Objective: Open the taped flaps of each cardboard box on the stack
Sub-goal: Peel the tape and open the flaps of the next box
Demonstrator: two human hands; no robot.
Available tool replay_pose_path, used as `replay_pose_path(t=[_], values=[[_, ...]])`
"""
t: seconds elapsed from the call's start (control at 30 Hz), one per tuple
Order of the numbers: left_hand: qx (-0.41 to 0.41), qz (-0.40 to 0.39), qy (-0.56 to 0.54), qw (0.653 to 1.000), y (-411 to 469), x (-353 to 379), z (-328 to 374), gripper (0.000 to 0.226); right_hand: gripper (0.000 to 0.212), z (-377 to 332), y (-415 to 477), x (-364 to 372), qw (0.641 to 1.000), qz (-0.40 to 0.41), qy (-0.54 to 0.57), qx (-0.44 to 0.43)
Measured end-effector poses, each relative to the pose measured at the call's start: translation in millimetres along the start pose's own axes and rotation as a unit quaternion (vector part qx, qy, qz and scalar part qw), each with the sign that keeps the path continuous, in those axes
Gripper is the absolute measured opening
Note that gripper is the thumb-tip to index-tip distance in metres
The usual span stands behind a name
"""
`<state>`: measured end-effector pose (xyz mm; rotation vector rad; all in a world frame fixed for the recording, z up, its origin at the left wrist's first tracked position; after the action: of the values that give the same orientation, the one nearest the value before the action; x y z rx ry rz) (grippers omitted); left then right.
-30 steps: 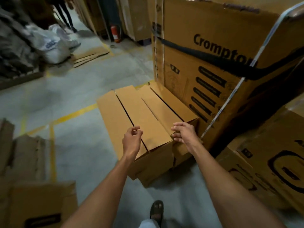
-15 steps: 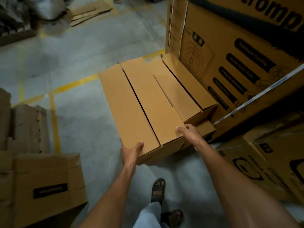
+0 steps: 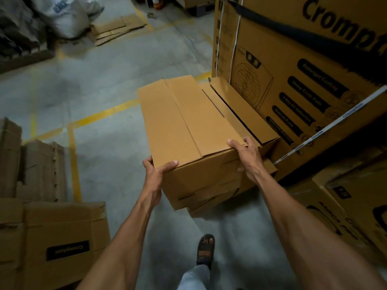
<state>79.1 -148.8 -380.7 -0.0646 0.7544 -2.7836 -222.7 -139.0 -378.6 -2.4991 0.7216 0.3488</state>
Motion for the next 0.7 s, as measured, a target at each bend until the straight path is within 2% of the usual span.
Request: replay_pose_path(t=[0.2, 0.27, 0.53, 0.7], values=[[0.046, -0.025, 0.039, 0.998, -52, 1, 37, 0.092, 0.052, 2, -46, -43, 0.999, 0.021, 0.037, -0.012], [0.063, -0.03, 0.041, 0.997, -81, 1, 43, 0.087, 0.052, 5, -69, -65, 0.998, 0.026, 0.05, -0.02], [0.107, -0.052, 0.0, 0.993, -250, 1, 22, 0.076, 0.052, 20, -179, -190, 0.993, 0.055, 0.062, -0.085], [0.104, -0.091, -0.024, 0.99, -352, 11, -3, 0.094, 0.047, 48, -252, -280, 0.989, 0.096, 0.057, -0.099]])
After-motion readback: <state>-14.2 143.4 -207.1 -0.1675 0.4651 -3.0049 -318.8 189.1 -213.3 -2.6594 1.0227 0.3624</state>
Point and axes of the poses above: each hand's wrist, its own y-axis towards the middle knuckle, its own x-axis out of the palm, z = x × y, the point moved 7 cm from there along y, towards the middle knuckle, and after that the axes turned 8 degrees about z, right-handed, at the moved point
